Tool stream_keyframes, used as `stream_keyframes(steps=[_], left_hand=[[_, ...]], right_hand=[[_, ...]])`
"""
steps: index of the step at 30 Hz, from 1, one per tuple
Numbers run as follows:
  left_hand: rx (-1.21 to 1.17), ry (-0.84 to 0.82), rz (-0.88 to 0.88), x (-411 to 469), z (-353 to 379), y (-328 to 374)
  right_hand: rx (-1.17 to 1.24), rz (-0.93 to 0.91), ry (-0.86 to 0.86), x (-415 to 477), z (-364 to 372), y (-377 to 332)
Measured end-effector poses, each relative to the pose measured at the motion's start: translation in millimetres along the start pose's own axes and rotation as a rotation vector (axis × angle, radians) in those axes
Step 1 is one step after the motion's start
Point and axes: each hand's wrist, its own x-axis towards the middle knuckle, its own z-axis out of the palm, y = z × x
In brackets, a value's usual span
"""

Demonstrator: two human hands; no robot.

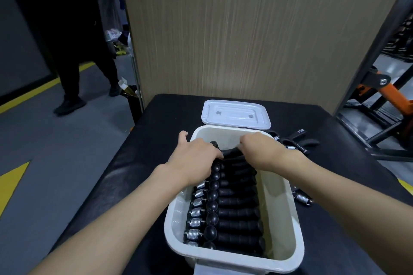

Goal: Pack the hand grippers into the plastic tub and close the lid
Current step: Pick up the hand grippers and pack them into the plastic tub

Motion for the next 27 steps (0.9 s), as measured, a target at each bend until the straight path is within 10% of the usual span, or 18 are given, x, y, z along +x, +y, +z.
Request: stream_keyframes(steps=[27], left_hand=[[-0.001,-0.077,0.009,4.6,0.1,0.5]], right_hand=[[-0.002,-0.059,0.041,1.0,4.9,11.9]])
